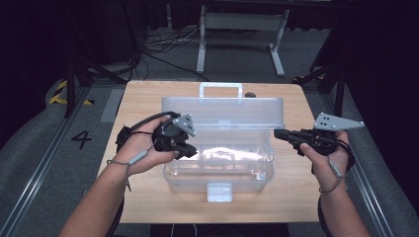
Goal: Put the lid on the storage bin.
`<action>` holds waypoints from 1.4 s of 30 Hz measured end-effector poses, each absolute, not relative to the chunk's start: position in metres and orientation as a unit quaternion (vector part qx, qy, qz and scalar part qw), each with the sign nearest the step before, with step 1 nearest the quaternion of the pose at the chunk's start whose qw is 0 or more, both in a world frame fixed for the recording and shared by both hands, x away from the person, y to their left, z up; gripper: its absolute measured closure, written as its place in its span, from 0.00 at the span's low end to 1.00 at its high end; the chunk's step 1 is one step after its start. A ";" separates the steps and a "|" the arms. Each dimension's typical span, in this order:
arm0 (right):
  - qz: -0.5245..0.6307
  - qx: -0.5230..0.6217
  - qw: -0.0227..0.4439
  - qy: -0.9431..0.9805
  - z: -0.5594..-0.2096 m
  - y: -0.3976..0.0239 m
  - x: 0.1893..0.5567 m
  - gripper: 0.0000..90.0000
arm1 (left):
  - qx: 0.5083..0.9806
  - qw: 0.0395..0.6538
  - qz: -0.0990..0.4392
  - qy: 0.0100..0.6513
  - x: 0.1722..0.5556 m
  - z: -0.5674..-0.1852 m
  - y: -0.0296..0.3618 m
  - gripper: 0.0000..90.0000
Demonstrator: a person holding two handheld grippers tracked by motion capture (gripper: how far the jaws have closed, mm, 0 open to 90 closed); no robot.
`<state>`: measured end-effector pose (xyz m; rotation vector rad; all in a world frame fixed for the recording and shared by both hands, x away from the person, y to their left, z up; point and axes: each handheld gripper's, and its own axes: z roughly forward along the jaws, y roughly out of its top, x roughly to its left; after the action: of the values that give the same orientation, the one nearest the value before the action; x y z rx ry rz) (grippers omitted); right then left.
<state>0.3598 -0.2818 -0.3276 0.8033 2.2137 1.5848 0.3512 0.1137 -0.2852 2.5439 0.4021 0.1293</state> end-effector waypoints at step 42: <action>0.548 0.286 0.152 0.772 -0.329 -0.285 0.355 1.00 | 0.865 0.362 0.086 0.338 0.368 -0.312 0.216 0.95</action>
<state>0.3549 -0.2853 -0.3289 0.8198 2.2145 1.5712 0.3680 0.2157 -0.3117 2.2270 0.8702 0.2203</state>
